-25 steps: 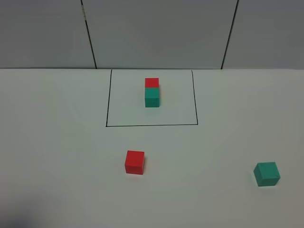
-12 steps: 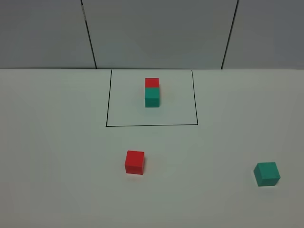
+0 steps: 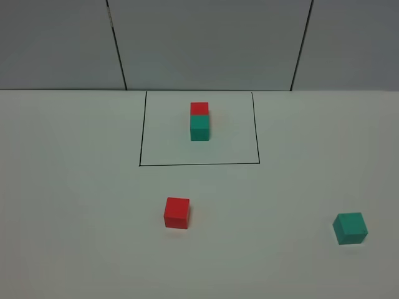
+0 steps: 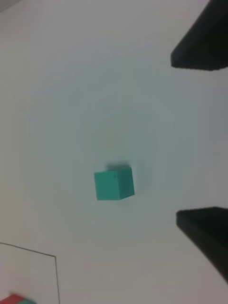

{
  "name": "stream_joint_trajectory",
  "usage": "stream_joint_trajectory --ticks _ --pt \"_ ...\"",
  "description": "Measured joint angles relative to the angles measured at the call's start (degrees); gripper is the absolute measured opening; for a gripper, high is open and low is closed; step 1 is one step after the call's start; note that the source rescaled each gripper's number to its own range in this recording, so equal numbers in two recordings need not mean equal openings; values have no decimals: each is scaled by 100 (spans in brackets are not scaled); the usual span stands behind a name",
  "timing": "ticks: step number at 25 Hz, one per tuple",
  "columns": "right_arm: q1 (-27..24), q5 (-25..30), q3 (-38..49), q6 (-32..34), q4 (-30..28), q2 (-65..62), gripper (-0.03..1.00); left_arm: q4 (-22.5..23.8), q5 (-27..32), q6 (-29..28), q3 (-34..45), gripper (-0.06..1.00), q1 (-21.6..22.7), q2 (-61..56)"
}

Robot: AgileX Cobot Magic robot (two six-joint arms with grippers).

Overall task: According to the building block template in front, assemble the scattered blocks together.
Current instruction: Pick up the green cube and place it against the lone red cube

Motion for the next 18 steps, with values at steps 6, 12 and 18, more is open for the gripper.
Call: stream_joint_trajectory --ticks 6,12,18 --pt "0 0 0 0 0 0 59 6 -173 -42 138 94 0 -223" --pt "0 0 0 0 0 0 59 10 -341 -42 250 94 0 -312" --pt "0 0 0 0 0 0 59 10 -353 -45 250 94 0 -323"
